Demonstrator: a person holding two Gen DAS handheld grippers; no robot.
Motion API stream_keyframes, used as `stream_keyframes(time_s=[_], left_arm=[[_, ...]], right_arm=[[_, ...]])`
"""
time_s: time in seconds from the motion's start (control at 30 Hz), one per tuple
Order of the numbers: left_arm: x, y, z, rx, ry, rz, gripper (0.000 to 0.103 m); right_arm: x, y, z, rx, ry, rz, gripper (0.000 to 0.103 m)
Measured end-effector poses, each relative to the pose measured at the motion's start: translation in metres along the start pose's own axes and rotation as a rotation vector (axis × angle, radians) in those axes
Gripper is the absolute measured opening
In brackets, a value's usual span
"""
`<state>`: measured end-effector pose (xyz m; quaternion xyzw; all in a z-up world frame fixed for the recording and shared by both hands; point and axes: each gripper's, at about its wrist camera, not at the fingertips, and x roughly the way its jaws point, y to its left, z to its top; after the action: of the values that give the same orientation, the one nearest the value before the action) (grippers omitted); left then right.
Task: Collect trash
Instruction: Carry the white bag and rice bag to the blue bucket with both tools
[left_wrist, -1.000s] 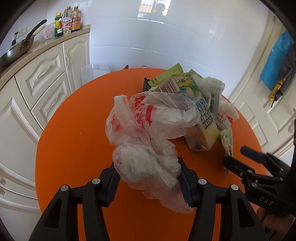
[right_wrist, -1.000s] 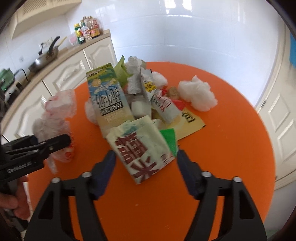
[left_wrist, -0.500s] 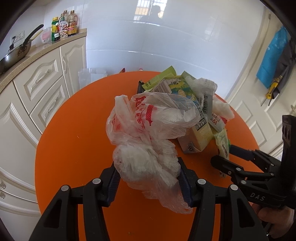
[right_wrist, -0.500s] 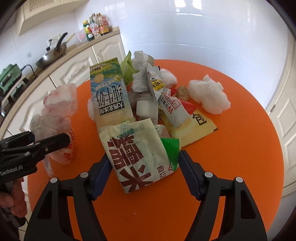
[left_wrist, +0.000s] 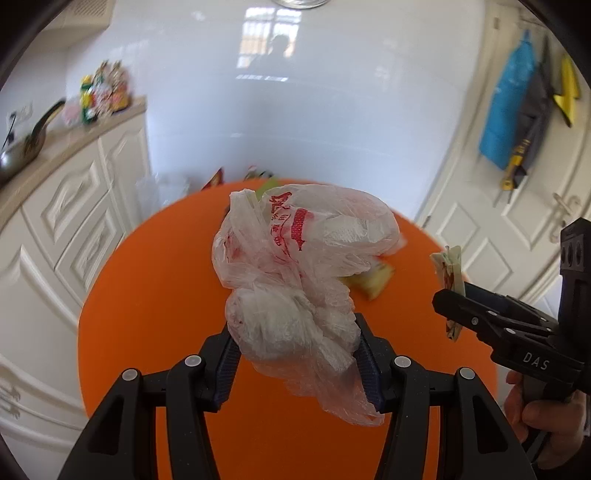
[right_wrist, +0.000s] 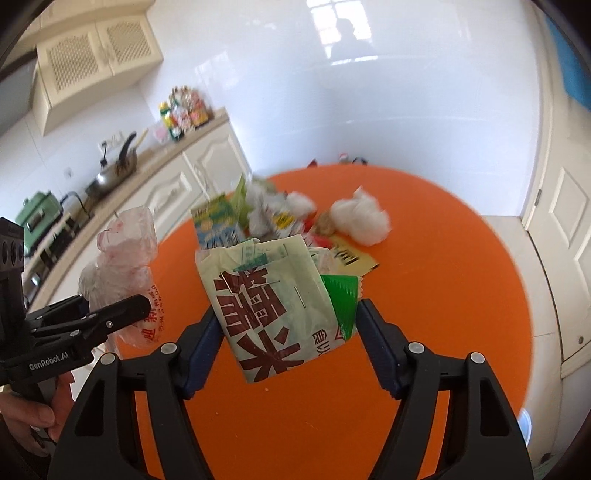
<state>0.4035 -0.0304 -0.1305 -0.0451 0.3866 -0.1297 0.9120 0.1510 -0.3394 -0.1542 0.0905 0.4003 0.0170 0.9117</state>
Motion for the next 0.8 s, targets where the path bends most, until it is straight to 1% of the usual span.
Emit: stream_keyframes(time_s=[0.07, 0.13, 0.17, 0.23, 0.33, 0.43, 0.53, 0.57, 0.67, 0.73, 0.8], left_arm=[[-0.011, -0.019, 0.003, 0.034, -0.021, -0.028, 0.052], [-0.019, -0.037, 0.004, 0.067, -0.036, -0.05, 0.052], [-0.024, -0.051, 0.005, 0.092, -0.044, -0.072, 0.052], [-0.029, -0.071, 0.006, 0.127, -0.053, -0.109, 0.052], [-0.034, -0.115, 0.004, 0.202, -0.056, -0.184, 0.052], [-0.033, -0.166, -0.005, 0.285, -0.039, -0.284, 0.052], [-0.024, -0.22, -0.021, 0.362, 0.012, -0.381, 0.052], [-0.019, -0.238, -0.029, 0.386, 0.04, -0.415, 0.052], [-0.005, -0.287, -0.054, 0.447, 0.133, -0.504, 0.052], [0.007, -0.32, -0.075, 0.492, 0.201, -0.542, 0.052], [0.021, -0.346, -0.095, 0.533, 0.266, -0.558, 0.052]], right_arm=[[-0.019, -0.014, 0.001, 0.023, -0.035, -0.007, 0.072], [-0.042, -0.031, 0.0, 0.05, -0.076, -0.029, 0.072], [-0.053, -0.04, 0.0, 0.062, -0.095, -0.043, 0.072], [-0.08, -0.061, -0.004, 0.092, -0.135, -0.091, 0.072], [-0.115, -0.092, -0.013, 0.138, -0.174, -0.169, 0.072], [-0.15, -0.133, -0.033, 0.217, -0.194, -0.27, 0.072], [-0.184, -0.18, -0.064, 0.323, -0.2, -0.372, 0.072], [-0.19, -0.19, -0.071, 0.346, -0.199, -0.395, 0.072], [-0.212, -0.236, -0.109, 0.438, -0.181, -0.484, 0.072], [-0.219, -0.267, -0.136, 0.507, -0.156, -0.515, 0.072], [-0.217, -0.295, -0.16, 0.576, -0.121, -0.538, 0.072]])
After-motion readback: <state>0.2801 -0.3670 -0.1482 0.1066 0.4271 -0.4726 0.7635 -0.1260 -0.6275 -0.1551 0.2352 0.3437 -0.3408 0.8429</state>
